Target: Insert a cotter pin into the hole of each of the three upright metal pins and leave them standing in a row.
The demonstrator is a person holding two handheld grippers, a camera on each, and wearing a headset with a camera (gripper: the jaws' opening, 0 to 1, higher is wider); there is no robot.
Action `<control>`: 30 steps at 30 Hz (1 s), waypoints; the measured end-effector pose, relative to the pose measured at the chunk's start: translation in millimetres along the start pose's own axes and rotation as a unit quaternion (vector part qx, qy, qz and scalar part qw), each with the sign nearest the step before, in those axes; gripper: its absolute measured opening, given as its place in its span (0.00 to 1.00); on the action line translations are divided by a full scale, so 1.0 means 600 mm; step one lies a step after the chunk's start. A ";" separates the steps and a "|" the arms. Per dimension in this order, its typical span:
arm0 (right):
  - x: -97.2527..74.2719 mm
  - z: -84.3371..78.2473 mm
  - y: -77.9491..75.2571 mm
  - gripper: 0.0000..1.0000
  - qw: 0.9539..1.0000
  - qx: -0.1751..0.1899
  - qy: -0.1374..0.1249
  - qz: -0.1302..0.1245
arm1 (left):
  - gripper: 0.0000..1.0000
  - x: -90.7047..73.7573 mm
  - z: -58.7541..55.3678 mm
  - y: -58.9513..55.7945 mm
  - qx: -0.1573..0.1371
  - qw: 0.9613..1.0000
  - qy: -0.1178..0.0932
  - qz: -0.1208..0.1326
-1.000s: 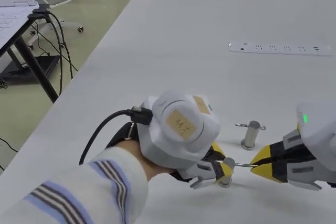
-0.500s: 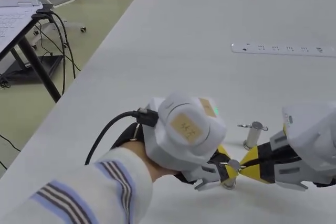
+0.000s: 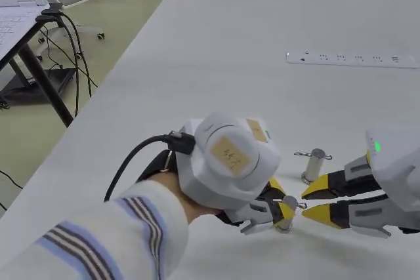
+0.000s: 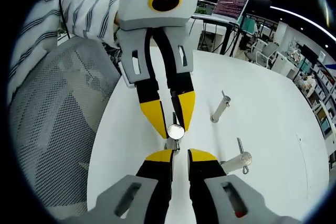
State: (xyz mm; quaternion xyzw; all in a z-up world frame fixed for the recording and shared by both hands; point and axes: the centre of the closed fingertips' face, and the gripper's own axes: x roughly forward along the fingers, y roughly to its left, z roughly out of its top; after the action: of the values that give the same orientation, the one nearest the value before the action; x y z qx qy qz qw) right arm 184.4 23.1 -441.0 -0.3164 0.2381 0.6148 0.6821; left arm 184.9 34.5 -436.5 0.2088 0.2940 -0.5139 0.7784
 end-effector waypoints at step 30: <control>0.009 0.013 -0.001 0.16 1.000 -0.001 -0.020 -0.009 | 0.13 0.001 -0.007 0.006 0.055 0.998 0.016 0.012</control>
State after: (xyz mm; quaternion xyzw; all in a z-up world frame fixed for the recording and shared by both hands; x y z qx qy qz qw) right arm 185.4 32.1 -439.4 -0.3073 0.2208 0.6149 0.6919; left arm 187.6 38.2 -440.1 0.2628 0.2756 -0.5164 0.7671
